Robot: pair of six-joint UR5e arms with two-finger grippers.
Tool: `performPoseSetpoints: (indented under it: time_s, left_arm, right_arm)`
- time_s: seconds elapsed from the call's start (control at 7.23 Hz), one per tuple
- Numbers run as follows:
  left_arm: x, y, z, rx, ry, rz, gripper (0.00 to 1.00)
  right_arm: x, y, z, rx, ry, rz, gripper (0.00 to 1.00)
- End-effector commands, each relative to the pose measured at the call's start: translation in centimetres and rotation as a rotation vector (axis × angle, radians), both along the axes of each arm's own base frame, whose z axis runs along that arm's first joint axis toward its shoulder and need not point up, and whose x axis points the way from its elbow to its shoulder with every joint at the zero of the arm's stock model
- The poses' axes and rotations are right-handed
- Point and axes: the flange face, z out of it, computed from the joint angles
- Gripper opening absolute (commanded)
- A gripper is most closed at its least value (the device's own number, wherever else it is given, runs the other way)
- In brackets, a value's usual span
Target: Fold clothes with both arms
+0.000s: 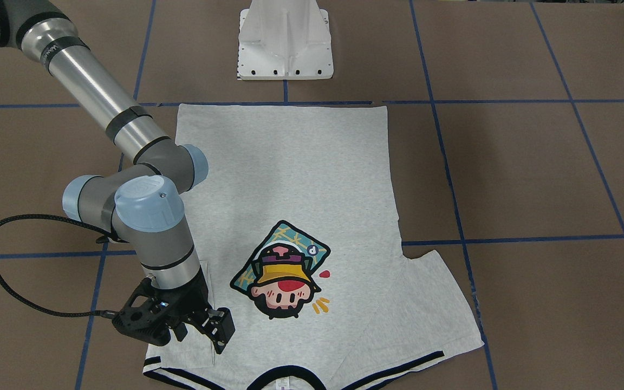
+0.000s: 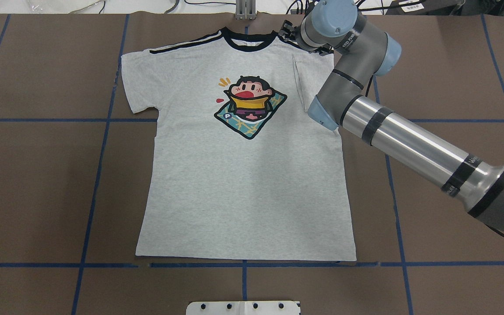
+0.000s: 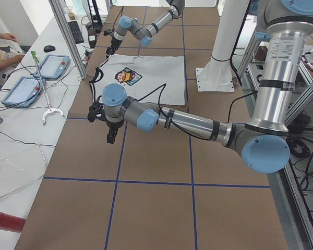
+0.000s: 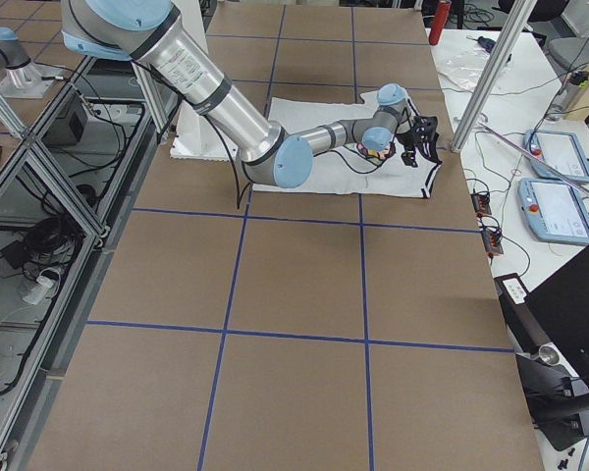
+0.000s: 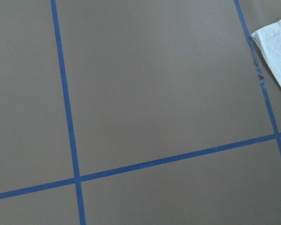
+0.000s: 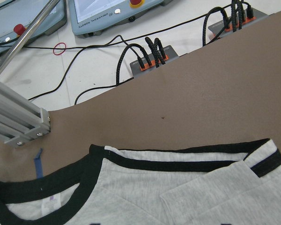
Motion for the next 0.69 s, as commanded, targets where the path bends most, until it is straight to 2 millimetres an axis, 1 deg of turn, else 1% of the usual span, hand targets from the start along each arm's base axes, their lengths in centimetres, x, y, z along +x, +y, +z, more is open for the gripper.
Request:
performPoseSetpoints:
  time_s: [0.0, 0.14, 0.28, 0.41, 0.55]
  left_arm:
    - [9.3, -3.2, -6.7, -0.039, 0.084, 0.014, 0.99]
    - [11.8, -5.2, -8.0, -0.034, 0.083, 0.025, 0.99]
    - [13.8, -7.3, -8.8, -0.045, 0.083, 0.005, 0.99]
    - [16.3, -9.1, -7.2, -0.053, 0.081, -0.036, 0.99]
    - [20.3, -11.2, -5.9, -0.063, 0.106, -0.159, 0.99]
  right_arm:
    - [7.3, 5.4, 4.3, 0.003, -0.062, -0.076, 1.00]
    - [11.6, 5.7, 4.9, -0.033, -0.091, -0.089, 1.00]
    - [16.7, 6.1, 7.8, -0.083, -0.122, -0.121, 1.00]
    - [20.2, 6.3, 8.9, -0.087, -0.144, -0.155, 1.00]
    - [22.6, 8.1, 9.7, -0.083, -0.154, -0.150, 1.00]
